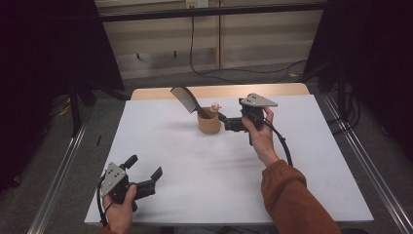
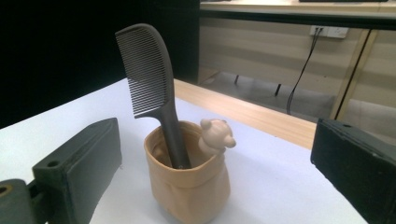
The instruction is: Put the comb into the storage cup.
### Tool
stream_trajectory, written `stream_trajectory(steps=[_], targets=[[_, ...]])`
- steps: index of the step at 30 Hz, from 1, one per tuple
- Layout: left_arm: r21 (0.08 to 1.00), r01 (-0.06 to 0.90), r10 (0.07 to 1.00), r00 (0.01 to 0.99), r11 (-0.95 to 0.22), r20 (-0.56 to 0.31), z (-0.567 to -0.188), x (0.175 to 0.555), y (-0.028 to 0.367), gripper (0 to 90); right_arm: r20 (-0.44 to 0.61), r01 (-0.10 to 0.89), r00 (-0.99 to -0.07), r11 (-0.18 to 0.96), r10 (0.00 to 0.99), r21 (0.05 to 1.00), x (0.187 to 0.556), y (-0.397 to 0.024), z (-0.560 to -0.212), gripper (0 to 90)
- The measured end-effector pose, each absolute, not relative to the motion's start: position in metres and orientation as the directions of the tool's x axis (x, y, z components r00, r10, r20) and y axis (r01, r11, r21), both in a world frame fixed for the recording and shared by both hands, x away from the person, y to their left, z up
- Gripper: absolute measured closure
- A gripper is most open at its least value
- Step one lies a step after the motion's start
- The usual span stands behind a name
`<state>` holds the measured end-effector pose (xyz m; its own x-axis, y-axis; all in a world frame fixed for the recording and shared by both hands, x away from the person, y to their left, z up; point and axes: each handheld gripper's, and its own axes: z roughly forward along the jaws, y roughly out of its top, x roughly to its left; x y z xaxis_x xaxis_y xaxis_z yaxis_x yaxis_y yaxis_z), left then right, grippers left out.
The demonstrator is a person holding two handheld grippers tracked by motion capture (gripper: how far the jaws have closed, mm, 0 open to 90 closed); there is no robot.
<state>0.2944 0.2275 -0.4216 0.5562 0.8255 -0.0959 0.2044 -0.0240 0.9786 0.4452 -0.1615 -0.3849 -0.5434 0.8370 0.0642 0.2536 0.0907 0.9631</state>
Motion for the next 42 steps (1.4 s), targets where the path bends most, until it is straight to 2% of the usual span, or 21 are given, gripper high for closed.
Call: stream_trajectory(steps=[8, 20, 24, 42], targets=[[0.977, 0.215, 0.828, 0.548, -0.003, -0.118, -0.421, 0.294, 0.229, 2.2, 0.022, 0.231, -0.504, 0.110, 0.863, 0.967, 0.431, -0.173, -0.382, 1.1], [0.979, 0.204, 0.830, 0.547, -0.008, -0.107, -0.420, 0.293, 0.230, 2.2, -0.012, 0.194, -0.462, 0.115, 0.887, 0.974, 0.412, -0.190, -0.378, 0.0], [0.980, 0.200, 0.832, 0.544, -0.007, -0.105, -0.420, 0.293, 0.229, 2.2, 0.011, 0.171, -0.450, 0.074, 0.893, 0.982, 0.404, -0.197, -0.378, 0.0], [0.982, 0.187, 0.835, 0.544, -0.016, -0.090, -0.420, 0.292, 0.230, 2.3, -0.015, 0.157, -0.374, 0.079, 0.927, 0.984, 0.371, -0.226, -0.396, 0.0]])
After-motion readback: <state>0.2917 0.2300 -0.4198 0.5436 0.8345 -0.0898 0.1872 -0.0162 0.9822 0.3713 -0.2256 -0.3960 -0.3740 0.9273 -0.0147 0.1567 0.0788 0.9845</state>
